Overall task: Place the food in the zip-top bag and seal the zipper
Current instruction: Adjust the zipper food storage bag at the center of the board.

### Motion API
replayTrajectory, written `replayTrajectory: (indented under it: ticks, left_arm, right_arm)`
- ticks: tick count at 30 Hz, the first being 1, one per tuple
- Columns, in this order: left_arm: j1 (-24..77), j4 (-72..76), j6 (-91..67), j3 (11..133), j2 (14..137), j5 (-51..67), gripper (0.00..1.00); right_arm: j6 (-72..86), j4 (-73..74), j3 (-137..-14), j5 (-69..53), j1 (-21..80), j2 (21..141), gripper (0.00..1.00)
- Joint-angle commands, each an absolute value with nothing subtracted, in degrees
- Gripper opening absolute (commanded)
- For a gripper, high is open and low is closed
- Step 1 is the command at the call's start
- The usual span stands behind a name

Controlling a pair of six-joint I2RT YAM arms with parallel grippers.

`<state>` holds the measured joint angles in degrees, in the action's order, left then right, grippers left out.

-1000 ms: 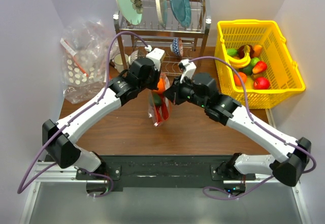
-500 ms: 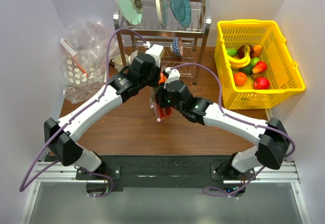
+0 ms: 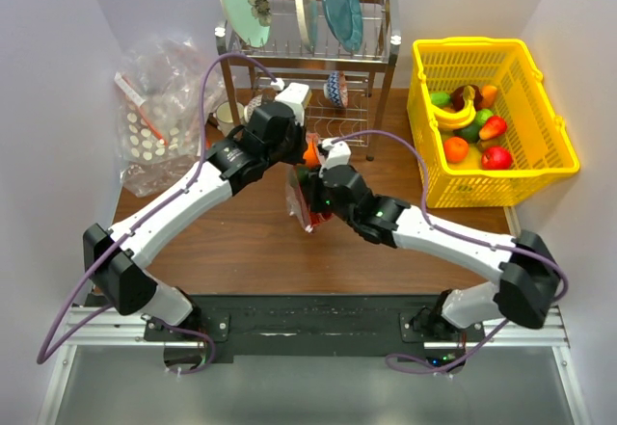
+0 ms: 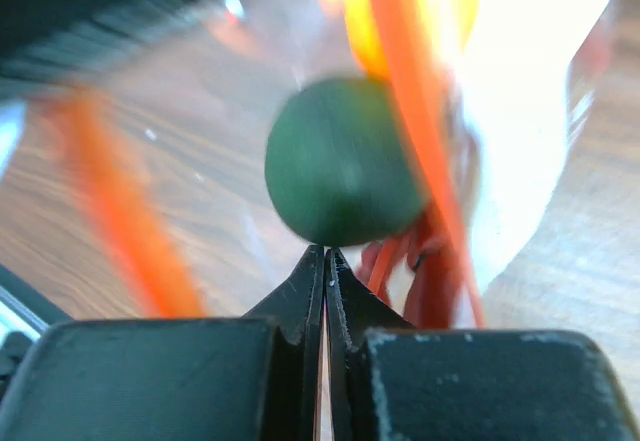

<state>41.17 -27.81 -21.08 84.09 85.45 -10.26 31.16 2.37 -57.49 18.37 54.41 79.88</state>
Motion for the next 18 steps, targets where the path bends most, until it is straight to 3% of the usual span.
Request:
replayTrajectory:
  ticks: [1, 6, 18]
  left_arm:
    - [41.0, -23.2, -22.6, 86.0, 84.2, -10.4, 0.0]
    - [41.0, -23.1, -23.4, 86.6, 83.9, -9.3, 0.0]
    - [41.0, -22.1, -27.0, 86.7, 82.0, -4.5, 0.0]
  right_arm:
    - [28.1, 2.0, -59.4, 22.8, 54.5, 73.3, 0.0]
    - [26.4, 1.9, -60.0, 24.9, 54.4, 72.7, 0.0]
    - [28.8, -1.8, -63.4, 24.1, 53.5, 84.6, 0.0]
